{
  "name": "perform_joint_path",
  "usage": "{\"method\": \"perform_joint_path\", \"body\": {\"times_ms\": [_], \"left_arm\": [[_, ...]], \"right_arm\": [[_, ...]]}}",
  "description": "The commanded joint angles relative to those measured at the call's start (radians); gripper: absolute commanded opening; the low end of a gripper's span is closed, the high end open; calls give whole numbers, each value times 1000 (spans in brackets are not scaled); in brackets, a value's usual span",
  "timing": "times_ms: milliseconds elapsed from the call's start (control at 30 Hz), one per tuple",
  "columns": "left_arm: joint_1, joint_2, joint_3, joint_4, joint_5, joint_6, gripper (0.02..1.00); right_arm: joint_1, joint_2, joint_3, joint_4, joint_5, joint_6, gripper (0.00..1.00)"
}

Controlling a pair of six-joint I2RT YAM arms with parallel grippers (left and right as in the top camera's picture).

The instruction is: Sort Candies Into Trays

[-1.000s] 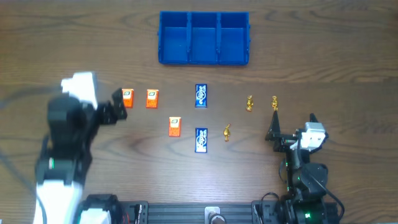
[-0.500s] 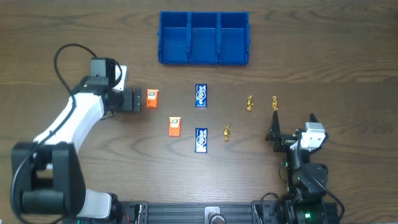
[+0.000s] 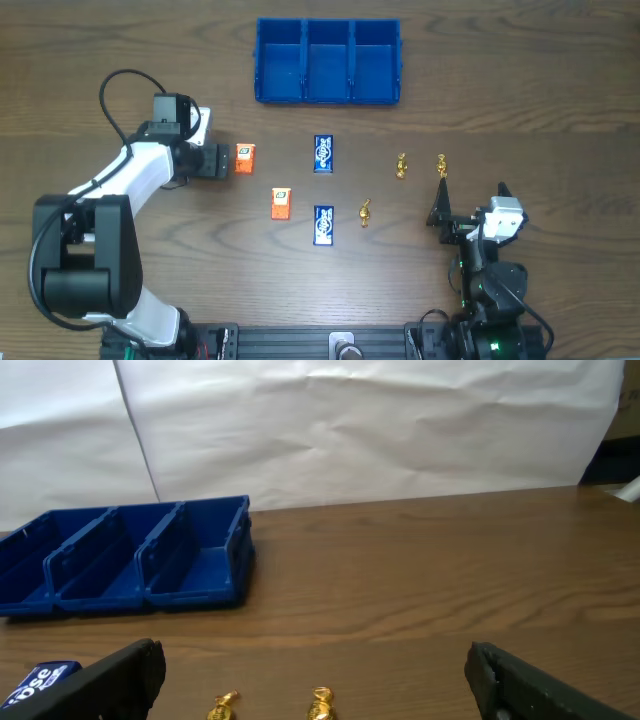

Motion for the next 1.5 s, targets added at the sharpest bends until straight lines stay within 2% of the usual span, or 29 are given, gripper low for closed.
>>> {"method": "perform_joint_path", "body": {"times_ms": [33,200,267,567,733,833,900,1000,1100,1167,1300,1500], "left_arm": [[8,16,19,2,-3,16,733],[11,16,19,2,-5,16,443],[11,16,19,0,-5,16,415],[8,-17,84,-58,-2,-14,400],[-10,-102,242,-194,-5,-50,354],[-31,-155,364,-263,-6,-84,360],[-55,-170,439,-292,-18,-99,364],[-128,-158,589,-342,-93,-138,367],[-227,-95,750,-398,-195,-182,371],[-283,-30,851,-425,-222,-197,369],[-353,124,1020,-459,-222,-240,378],[-383,342,1167,-487,-211,-296,389]], "right_arm": [[-5,-5,0,-5,9,-10,998],[-5,-5,0,-5,9,-11,998],[-5,-5,0,-5,9,-10,998],[-5,-5,0,-5,9,-10,998],[-5,-5,0,-5,9,-10,998],[-5,-5,0,-5,9,-10,998],[-5,-5,0,-5,9,-11,998],[-5,-5,0,-5,9,-10,998],[-5,-5,0,-5,9,-11,998],[-5,-5,0,-5,9,-10,998],[-5,-5,0,-5,9,-10,998],[-5,-5,0,-5,9,-11,998]]}}
